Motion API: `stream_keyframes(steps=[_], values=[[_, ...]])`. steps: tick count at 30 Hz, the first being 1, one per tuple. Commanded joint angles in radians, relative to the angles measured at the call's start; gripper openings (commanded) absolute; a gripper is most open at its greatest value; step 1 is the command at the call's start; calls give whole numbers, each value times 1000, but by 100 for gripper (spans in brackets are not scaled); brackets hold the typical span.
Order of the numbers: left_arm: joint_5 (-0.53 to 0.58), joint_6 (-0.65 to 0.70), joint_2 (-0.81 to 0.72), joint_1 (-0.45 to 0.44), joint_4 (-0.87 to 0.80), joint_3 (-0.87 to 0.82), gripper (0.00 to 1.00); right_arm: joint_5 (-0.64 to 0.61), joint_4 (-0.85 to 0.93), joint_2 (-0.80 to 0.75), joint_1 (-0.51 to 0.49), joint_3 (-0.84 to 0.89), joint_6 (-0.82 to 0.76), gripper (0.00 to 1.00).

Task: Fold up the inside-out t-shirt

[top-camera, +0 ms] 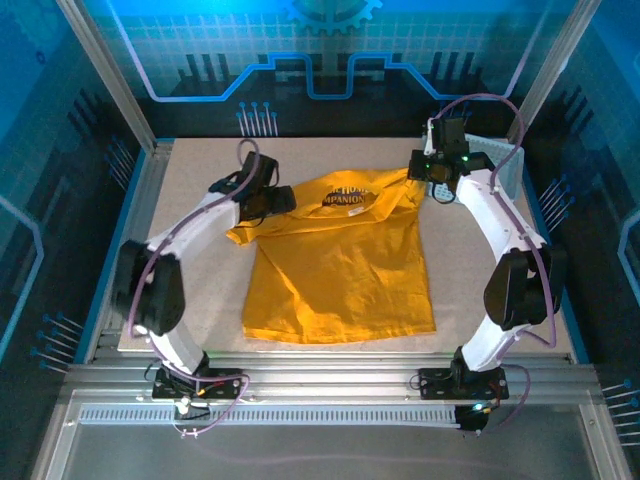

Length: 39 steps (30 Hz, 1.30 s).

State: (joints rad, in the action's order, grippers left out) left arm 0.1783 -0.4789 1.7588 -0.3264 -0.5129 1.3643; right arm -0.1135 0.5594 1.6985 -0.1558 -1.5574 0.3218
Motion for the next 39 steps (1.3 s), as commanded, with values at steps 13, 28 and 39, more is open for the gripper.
stream_keyframes(steps=[13, 28, 39], values=[[142, 114, 328, 66, -61, 257, 85, 38, -37, 131, 37, -136, -4, 0], [38, 59, 451, 89, -99, 361, 70, 49, -22, 208, 39, -197, -13, 0], [-16, 20, 440, 182, -58, 390, 0, 52, -24, 273, 36, -270, -36, 0]])
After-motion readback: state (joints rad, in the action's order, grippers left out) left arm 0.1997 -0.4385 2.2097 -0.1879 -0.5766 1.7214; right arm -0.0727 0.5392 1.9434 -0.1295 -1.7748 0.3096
